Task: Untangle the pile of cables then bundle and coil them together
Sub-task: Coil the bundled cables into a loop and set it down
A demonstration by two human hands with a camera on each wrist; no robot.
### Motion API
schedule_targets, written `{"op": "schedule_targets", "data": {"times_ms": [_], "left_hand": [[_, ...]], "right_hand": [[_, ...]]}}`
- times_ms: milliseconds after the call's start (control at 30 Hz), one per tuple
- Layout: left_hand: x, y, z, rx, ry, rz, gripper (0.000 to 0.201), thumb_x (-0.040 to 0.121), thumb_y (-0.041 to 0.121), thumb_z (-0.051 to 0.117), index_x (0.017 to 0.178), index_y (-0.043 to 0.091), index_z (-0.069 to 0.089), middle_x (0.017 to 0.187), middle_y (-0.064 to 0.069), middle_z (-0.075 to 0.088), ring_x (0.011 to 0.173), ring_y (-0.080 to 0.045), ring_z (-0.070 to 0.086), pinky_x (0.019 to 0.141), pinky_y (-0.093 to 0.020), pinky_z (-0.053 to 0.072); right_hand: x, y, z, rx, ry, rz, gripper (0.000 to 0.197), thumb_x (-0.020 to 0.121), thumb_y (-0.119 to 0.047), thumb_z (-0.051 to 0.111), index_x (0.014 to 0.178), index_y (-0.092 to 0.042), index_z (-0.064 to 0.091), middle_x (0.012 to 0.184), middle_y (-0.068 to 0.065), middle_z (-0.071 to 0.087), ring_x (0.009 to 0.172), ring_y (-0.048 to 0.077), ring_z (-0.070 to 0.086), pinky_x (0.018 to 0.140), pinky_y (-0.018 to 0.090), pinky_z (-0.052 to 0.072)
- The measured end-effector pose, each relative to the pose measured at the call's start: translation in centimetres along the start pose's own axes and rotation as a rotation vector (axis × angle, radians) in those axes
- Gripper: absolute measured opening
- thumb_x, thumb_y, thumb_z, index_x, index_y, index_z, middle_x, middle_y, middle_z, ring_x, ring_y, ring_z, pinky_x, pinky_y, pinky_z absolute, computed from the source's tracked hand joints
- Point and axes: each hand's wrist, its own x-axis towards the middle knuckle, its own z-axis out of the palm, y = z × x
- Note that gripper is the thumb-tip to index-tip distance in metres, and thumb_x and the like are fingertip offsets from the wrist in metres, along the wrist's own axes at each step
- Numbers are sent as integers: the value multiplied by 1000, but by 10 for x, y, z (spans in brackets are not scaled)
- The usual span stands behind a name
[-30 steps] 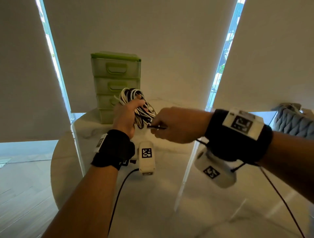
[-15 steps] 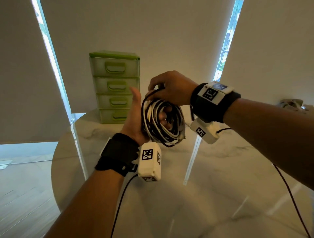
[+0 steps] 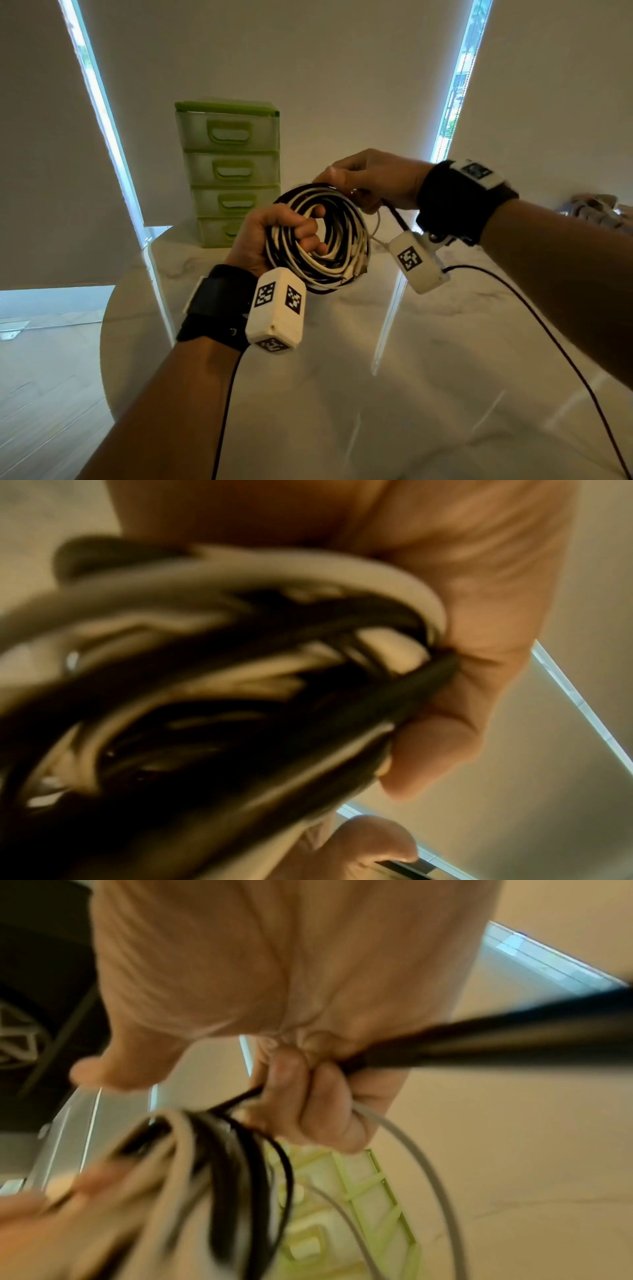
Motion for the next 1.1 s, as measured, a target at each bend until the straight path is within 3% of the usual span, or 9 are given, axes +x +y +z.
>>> {"op": "schedule_targets", "data": {"times_ms": [33, 100, 233, 367, 467, 600, 700, 867, 1100], "left_hand": [[0, 0, 0, 1, -6, 10, 49, 45, 12, 80, 87, 1, 56, 51, 0, 49, 44, -14, 51, 63, -28, 54], [-2, -1, -1, 0, -5, 25, 40, 45, 13, 80, 78, 3, 60, 50, 0, 50, 44, -14, 52, 64, -29, 55], [-3, 0, -4, -14, -13, 12, 29, 47, 13, 79, 70, 4, 64, 50, 1, 51, 46, -13, 54, 65, -26, 55], [-3, 1, -8, -59, -16, -15, 40, 44, 11, 80, 80, 1, 66, 53, -2, 52, 46, -15, 53, 64, -27, 55], [-4, 1, -9, -75, -53, -39, 41, 46, 9, 78, 84, 0, 64, 53, -3, 51, 47, -16, 53, 65, -28, 55], [-7, 2, -12, -52, -89, -70, 38, 49, 8, 76, 85, 0, 65, 53, -3, 53, 49, -17, 54, 69, -29, 54], [-8, 6, -15, -67, -88, -65, 39, 52, 8, 74, 88, 0, 62, 55, -3, 54, 50, -17, 55, 71, -30, 55], [-13, 5, -12, -29, -19, -3, 41, 48, 9, 78, 85, 1, 62, 53, -2, 53, 48, -16, 54, 66, -30, 55], [-15, -2, -10, -3, -3, 75, 39, 48, 14, 79, 83, 3, 67, 55, -1, 53, 50, -14, 55, 68, -30, 56]], "right_hand": [[-1, 2, 8, -66, 21, -1, 80, 65, -74, 51, 110, -10, 66, 69, -1, 57, 57, 11, 49, 55, 22, 42], [-2, 8, 23, -102, 35, 3, 52, 74, -69, 50, 102, -27, 64, 87, -7, 67, 75, 8, 64, 71, 24, 48], [-4, 19, 44, 6, 75, -9, 19, 89, -38, 62, 106, -30, 58, 92, -12, 68, 78, -8, 65, 69, 11, 50], [-3, 25, 51, -13, 130, -16, 43, 87, -38, 65, 126, -22, 55, 104, -6, 69, 89, 4, 67, 77, 21, 52], [-4, 32, 53, 115, 147, -30, 77, 83, -28, 71, 147, -25, 28, 116, -11, 57, 95, -1, 60, 79, 16, 50], [-2, 35, 51, 277, -3, -51, 35, 84, -5, 66, 113, -22, 57, 86, -11, 73, 82, 1, 69, 68, 15, 54], [2, 28, 49, 226, -12, -44, 20, 84, -13, 68, 96, -26, 62, 74, -15, 73, 72, -1, 69, 62, 11, 51], [-2, 22, 57, 152, 108, -71, 14, 84, -28, 71, 91, -35, 62, 71, -20, 71, 71, -6, 67, 63, 9, 49], [-11, 28, 80, 682, 119, -68, 16, 90, -6, 60, 105, -10, 63, 88, 5, 73, 80, 15, 70, 73, 26, 58]]}}
